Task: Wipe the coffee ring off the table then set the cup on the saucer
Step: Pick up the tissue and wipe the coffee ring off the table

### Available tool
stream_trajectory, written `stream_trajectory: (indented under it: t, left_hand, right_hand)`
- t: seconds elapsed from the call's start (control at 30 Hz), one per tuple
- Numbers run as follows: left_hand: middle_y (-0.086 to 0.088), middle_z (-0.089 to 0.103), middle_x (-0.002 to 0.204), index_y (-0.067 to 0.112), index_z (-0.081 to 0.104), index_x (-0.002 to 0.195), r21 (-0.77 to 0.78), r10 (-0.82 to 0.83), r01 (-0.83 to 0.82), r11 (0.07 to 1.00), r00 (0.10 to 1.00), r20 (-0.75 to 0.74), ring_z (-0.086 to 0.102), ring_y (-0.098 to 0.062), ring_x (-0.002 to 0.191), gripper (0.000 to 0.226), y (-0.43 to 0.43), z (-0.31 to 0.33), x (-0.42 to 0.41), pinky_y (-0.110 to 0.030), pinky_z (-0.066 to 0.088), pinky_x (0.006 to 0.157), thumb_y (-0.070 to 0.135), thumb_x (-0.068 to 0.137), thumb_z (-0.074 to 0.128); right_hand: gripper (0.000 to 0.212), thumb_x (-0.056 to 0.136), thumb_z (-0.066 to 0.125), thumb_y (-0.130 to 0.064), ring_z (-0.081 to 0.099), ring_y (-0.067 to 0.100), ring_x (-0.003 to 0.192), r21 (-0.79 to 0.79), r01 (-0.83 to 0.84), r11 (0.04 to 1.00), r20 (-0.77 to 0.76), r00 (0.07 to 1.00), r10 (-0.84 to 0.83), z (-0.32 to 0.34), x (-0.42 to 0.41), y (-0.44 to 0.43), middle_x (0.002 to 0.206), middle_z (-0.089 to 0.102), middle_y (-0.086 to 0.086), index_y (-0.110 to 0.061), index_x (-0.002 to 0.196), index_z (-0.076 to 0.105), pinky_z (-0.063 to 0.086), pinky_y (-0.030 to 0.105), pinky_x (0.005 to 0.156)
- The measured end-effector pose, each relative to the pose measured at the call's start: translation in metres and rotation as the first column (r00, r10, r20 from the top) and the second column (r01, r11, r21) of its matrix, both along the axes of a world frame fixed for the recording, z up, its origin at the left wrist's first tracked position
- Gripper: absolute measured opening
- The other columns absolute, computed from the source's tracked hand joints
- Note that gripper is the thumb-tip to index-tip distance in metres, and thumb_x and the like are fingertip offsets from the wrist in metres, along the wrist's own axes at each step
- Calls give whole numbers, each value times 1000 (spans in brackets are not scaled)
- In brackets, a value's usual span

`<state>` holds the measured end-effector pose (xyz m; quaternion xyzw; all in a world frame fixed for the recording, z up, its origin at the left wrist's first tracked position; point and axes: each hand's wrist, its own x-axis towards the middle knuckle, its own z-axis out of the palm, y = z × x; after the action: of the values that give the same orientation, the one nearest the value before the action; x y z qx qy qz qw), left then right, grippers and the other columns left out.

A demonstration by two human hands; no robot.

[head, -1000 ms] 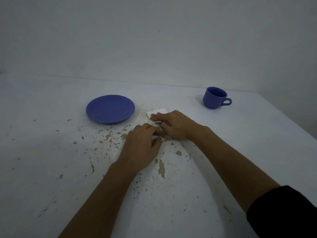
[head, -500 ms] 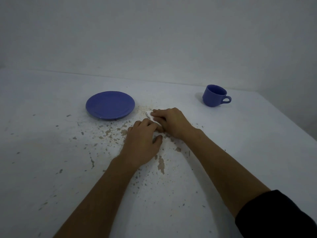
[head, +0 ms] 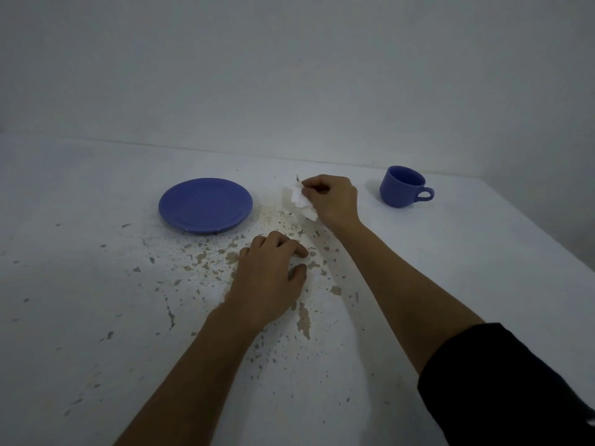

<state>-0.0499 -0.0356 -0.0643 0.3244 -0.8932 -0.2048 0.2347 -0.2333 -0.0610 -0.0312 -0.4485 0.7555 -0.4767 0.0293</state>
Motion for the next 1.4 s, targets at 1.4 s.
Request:
stream_trajectory:
  t: [1.4]
  left_hand:
    - [7,54,124,31,60,117,-9,16,-16,1000,1000,-12,45,-14,114,28,0,-3,-1,-35,38,99,38,91,51]
  right_hand:
    - [22,90,56,-9,66,22,84,272,-68,960,-400,899,177,-11,-13,0,94,75,13,-4,95,76,41,20,74]
